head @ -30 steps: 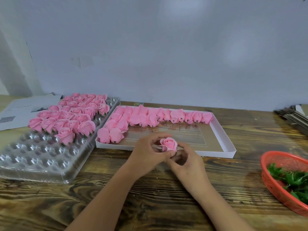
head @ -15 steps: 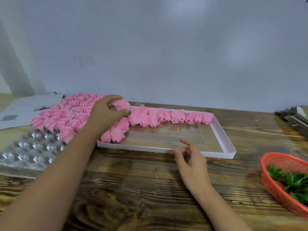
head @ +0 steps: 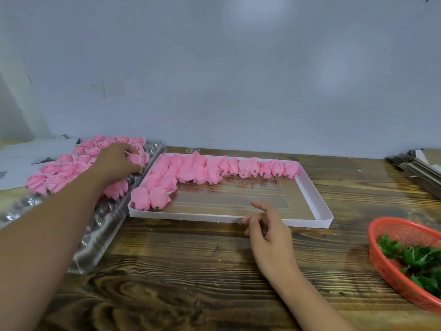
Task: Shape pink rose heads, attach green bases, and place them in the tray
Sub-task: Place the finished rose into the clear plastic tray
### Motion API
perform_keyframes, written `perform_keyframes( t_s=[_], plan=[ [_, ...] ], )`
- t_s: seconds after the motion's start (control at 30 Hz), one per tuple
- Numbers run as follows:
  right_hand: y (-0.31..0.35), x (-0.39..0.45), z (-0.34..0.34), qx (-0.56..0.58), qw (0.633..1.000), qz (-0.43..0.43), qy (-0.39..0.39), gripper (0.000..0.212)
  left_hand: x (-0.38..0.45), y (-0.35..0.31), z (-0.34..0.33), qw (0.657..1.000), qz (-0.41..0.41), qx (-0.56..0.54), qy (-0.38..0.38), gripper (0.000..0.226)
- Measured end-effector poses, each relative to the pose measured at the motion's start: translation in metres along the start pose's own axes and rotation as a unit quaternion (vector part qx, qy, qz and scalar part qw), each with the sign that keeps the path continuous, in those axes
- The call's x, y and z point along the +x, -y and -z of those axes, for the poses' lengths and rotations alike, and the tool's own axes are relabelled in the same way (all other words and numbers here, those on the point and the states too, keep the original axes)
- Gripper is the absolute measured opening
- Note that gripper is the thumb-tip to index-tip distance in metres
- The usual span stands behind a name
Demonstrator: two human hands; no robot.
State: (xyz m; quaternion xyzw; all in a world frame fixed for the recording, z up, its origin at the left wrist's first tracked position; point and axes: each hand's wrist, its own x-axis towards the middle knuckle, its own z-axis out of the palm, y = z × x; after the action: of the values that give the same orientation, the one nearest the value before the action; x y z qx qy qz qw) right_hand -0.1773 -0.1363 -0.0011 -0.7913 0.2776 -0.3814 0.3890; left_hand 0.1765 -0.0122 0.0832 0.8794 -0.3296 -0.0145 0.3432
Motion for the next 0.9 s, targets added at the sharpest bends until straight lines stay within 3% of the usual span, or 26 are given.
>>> perform_keyframes(
  t_s=[0.1,0.37,0.67,0.9],
  plan=[
    [0.001,0.000,0.000,-0.006,1.000,0.003,0.002,0.037,0.001,-0.002,-0.006,1.000,-0.014,0.018,-0.018,0.035],
    [-0.001,0.000,-0.001,-0.008,1.000,-0.005,0.011,0.035,0.008,-0.002,-0.004,0.998,0.001,0.039,-0.053,0.043],
    [-0.002,0.000,-0.001,-0.010,1.000,-0.006,0.005,0.035,0.009,0.002,-0.016,0.995,-0.020,0.086,-0.053,0.017],
    [0.000,0.000,-0.001,-0.014,1.000,-0.005,0.006,0.035,0.011,0.009,-0.011,0.984,0.020,0.175,-0.029,0.027]
  ],
)
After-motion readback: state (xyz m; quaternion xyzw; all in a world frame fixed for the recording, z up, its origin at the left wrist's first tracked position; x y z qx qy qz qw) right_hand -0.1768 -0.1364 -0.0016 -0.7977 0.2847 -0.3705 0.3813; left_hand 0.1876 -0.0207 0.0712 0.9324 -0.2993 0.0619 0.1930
